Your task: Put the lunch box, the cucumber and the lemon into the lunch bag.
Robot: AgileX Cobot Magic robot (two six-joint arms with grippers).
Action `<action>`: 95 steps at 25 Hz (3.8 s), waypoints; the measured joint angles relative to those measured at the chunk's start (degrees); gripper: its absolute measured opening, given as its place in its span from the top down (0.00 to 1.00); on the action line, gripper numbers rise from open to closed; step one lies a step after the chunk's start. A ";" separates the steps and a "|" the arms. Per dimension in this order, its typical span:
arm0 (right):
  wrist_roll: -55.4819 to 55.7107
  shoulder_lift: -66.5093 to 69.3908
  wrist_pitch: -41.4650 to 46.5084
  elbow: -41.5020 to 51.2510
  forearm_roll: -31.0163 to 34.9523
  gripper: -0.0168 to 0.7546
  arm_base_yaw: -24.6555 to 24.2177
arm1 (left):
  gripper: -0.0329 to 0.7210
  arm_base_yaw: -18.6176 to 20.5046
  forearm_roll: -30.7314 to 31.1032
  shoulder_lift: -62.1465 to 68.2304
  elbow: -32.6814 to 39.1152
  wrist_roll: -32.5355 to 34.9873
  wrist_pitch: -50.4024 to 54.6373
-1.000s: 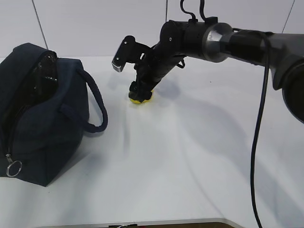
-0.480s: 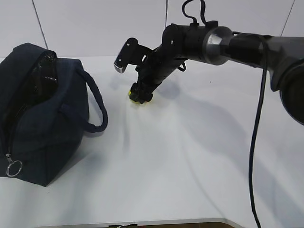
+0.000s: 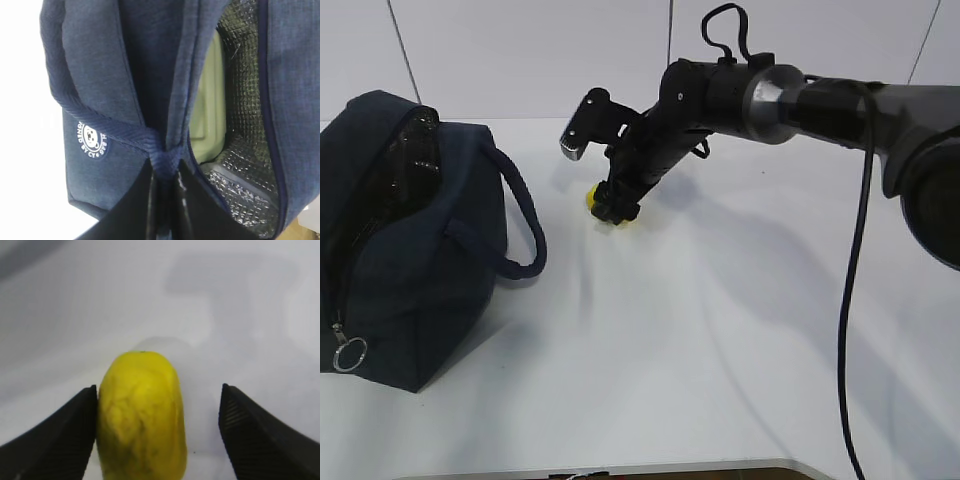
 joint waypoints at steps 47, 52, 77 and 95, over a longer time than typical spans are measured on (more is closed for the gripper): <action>0.00 0.88 0.51 -0.40 1.82 0.49 0.00 | 0.96 0.00 0.00 0.00 0.00 0.00 -0.35; 0.00 0.88 0.51 -0.40 1.90 0.50 0.00 | 0.96 0.00 0.00 0.00 0.00 0.00 -0.35; 4.65 -1.78 33.07 -15.77 9.48 0.51 0.00 | 0.96 0.00 0.00 0.00 0.00 0.00 -0.24; 11.12 -1.78 33.60 -26.66 45.01 0.51 1.87 | 0.96 0.00 -1.44 0.00 0.00 0.21 0.18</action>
